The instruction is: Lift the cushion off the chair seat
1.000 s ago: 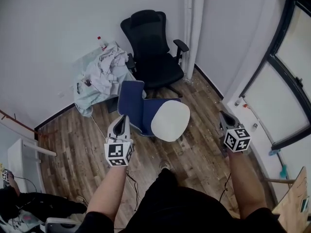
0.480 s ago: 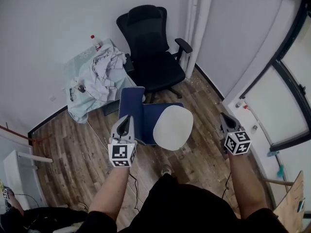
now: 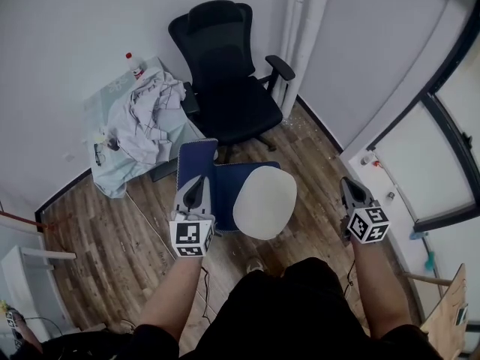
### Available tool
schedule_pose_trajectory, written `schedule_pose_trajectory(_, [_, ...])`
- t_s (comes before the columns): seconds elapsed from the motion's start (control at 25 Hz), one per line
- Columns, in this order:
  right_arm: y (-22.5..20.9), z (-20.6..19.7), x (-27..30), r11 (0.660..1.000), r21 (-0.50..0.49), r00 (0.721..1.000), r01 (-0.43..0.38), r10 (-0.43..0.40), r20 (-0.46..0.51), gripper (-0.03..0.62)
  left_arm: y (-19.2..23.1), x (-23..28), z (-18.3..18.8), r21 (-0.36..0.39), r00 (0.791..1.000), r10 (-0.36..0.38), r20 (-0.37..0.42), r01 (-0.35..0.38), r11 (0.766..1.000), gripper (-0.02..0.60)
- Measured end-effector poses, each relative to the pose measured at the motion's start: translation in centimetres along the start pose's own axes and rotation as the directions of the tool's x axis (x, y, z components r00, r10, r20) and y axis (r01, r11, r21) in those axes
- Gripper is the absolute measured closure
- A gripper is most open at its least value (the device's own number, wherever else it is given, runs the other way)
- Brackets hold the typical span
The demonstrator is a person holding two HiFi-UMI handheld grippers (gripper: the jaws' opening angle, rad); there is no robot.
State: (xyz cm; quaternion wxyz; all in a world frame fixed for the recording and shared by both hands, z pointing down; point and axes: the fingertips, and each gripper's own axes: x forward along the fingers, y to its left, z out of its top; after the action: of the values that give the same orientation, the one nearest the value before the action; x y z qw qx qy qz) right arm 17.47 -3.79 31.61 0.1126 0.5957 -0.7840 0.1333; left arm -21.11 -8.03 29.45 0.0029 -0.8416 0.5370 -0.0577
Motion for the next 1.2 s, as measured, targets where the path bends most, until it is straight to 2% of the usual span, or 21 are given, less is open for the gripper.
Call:
schedule_pose_trajectory(0.2, [-0.3,0.6,2.5,0.999,-0.034,0.999,-0.029,0.030,0.031,0.582,-0.9,2.6,-0.8,-0.001,1.000,-0.005,-0.023,0.005,1.000,0.577])
schedule_pose_trajectory(0.4, [-2.3,1.0,6.8,0.998,-0.053,0.998,-0.045,0.047,0.048,0.582,-0.7,5.6,-0.2,-0.088,0.999,0.045,-0.003,-0.045,0.995,0.577])
schedule_pose_trajectory(0.64, [-4.2,-0.4,12.7,0.992,-0.067,0.993,-0.110,0.113,0.036,0.582,-0.2,9.2,-2.5,-0.058,0.994,0.098,-0.049,-0.101,0.993,0.577])
schedule_pose_trajectory(0.76, [-5.5,-2.3,15.4,0.991,-0.051,0.992,-0.125,0.126,0.010,0.582,-0.8,11.0,-5.0,-0.053,0.991,0.103,-0.085,-0.108,0.993,0.577])
schedule_pose_trajectory(1.0, [-7.5,-8.8,20.1,0.987,-0.030,0.984,-0.155,0.152,-0.097,0.582,-1.6,14.1,-10.9,-0.050,0.981,0.116,-0.154,-0.125,0.991,0.577])
schedule_pose_trajectory(1.2, [-7.7,-12.6,23.4,0.985,0.002,0.979,-0.171,0.170,-0.117,0.582,-1.3,16.1,-14.2,-0.023,0.973,0.124,-0.192,-0.131,0.991,0.577])
